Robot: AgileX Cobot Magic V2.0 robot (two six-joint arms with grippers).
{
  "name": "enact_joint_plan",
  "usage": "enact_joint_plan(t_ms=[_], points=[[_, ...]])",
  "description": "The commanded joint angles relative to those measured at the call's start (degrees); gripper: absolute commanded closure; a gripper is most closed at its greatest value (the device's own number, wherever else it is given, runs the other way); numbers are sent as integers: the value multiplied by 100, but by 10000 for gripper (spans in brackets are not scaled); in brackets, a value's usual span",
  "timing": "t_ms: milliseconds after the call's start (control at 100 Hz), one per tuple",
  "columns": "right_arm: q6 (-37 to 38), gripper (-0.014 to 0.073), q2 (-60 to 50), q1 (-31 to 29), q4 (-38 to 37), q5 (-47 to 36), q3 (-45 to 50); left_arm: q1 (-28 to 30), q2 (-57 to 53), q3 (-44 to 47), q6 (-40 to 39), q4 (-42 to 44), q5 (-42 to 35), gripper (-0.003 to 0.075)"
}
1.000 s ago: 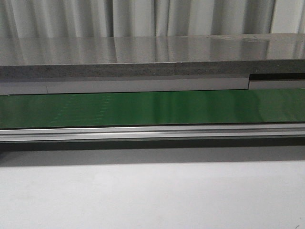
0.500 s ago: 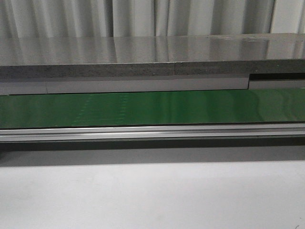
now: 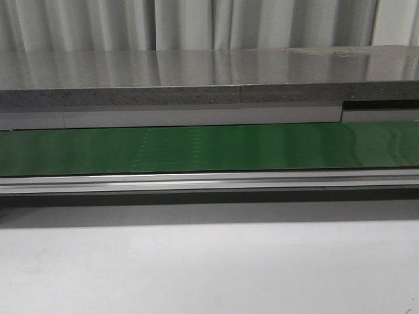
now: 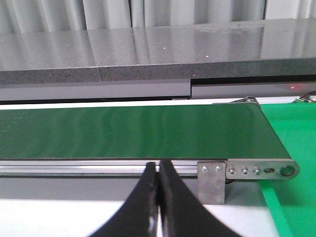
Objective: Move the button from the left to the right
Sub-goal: 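Lower the open left gripper around the yellow push button and close, then lift the held button and carry it onto the near end of the belt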
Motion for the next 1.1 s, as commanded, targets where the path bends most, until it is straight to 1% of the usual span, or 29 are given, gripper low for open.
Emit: enact_joint_plan(t_ms=[0,140,320,800,970,1090], points=[[-8,660,-111,13,-76,-490,-91,94,274,-370,38,-215,-195,92],[-8,660,-111,13,-76,-490,-91,94,825,-717,38,-288,23,92],[-8,660,-111,13,-76,-490,-91,94,1158,-947,48,-329,70,94],[-8,660,-111,13,-76,-490,-91,94,1669,-948,59,-380,75,94],[-8,660,-111,13,-76,-490,-91,94,1802,-948,199,-524,75,94],[-8,660,-111,13,-76,-490,-91,94,1883,-948,199,-524,65,104]])
